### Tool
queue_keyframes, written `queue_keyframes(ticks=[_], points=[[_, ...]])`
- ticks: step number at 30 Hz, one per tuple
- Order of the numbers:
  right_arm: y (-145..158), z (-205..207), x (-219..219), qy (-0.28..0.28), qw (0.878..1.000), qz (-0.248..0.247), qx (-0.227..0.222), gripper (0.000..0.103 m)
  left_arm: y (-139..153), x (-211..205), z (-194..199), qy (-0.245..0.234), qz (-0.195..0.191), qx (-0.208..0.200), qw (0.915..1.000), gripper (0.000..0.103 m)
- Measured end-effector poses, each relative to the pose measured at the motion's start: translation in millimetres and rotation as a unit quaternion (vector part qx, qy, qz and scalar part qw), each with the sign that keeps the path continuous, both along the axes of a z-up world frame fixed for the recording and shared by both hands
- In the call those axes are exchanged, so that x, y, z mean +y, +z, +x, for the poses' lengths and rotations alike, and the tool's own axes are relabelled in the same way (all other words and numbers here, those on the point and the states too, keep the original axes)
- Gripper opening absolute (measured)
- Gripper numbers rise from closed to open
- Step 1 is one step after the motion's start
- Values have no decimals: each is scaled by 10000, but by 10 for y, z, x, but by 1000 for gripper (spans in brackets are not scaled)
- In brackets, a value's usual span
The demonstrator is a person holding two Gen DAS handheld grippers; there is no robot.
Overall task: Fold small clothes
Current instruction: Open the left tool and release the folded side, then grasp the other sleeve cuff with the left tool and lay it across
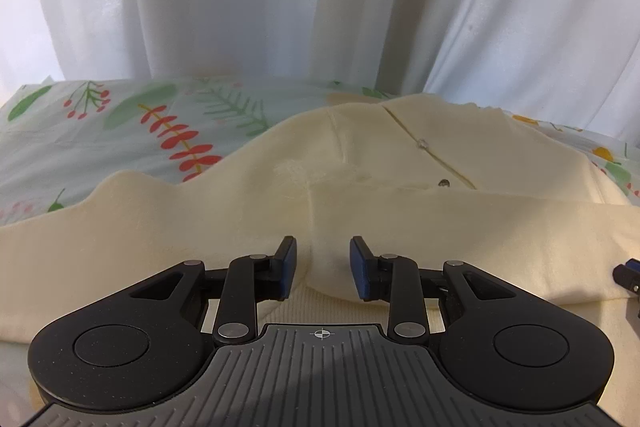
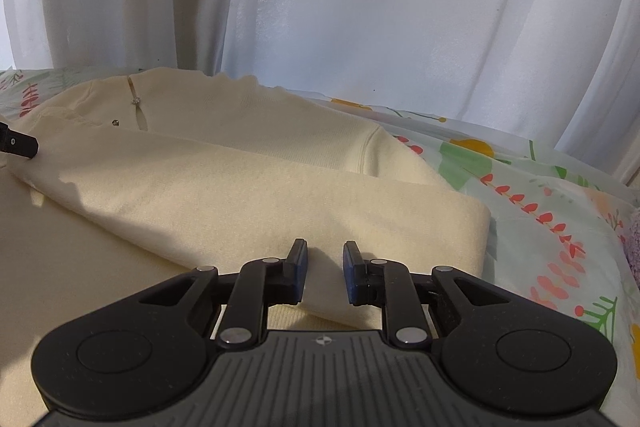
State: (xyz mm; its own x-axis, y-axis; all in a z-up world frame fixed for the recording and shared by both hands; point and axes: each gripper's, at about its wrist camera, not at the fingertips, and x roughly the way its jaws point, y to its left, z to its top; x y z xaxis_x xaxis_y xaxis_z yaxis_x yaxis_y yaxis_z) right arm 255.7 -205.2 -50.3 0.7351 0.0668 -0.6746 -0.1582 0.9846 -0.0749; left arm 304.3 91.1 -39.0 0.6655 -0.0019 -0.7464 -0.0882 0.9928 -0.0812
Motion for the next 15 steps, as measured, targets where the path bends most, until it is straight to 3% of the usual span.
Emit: queue_keyframes(ticks=[3,5,7,8,10,15], points=[[119,-182,-124,119,9950,962,246,19,91,176,-167,238,-404,-50,9989,46],[192,-390,-185,227,9873,1529,373,23,134,389,-341,554,-918,-119,9942,63],[243,-608,-210,355,9823,1797,403,36,143,664,-545,969,-1441,-156,9847,73],[272,-758,-212,452,9808,1859,375,39,137,831,-666,1222,-1665,-186,9783,79],[304,-982,-192,532,9812,1805,420,50,120,1124,-885,1654,-1957,-249,9663,82],[344,-1306,-207,648,9829,1510,827,54,68,1952,-1442,2926,-2334,-503,9259,85]])
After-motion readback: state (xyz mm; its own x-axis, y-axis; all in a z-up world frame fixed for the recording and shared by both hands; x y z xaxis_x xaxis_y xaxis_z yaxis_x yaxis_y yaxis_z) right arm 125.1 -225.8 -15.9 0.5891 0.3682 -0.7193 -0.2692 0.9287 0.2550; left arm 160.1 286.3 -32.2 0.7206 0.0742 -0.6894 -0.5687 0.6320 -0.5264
